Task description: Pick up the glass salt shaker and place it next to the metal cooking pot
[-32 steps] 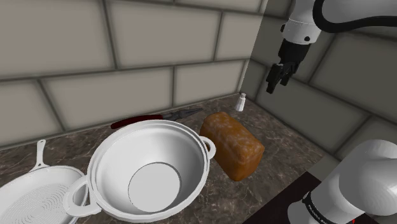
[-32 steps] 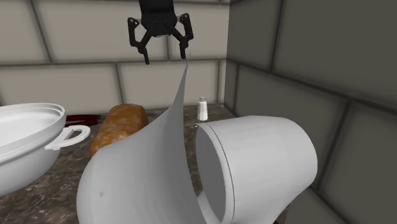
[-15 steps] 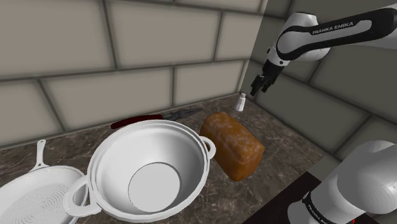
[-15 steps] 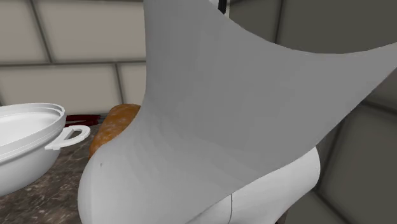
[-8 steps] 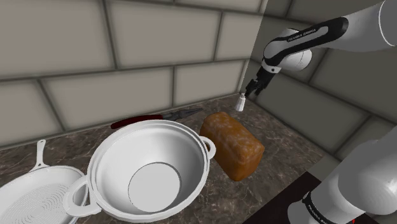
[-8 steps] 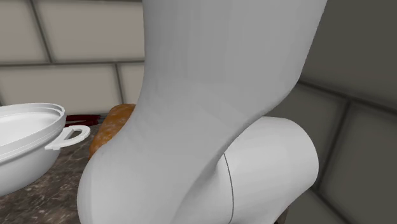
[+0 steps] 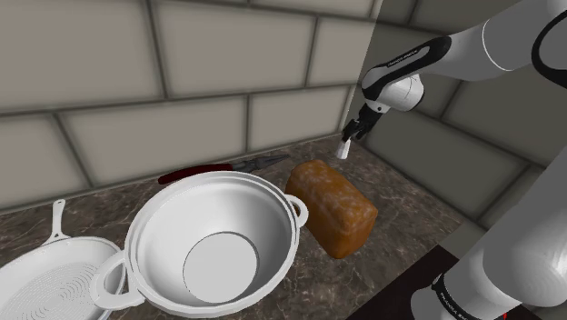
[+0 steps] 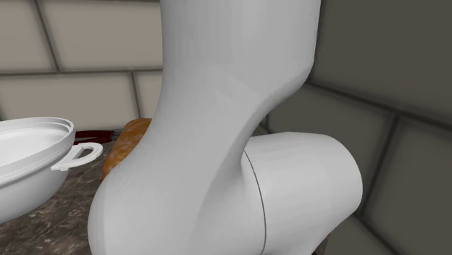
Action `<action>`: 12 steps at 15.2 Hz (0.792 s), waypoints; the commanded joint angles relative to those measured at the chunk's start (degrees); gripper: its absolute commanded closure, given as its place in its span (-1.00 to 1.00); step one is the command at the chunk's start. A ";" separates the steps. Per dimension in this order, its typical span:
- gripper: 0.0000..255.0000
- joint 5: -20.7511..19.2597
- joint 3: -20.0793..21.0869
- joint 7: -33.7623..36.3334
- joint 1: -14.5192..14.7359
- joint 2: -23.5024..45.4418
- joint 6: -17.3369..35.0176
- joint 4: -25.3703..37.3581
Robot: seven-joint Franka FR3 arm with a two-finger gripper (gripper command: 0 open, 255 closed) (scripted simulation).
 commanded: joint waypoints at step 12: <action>1.00 3.02 0.67 -2.12 -0.06 3.14 2.52 0.12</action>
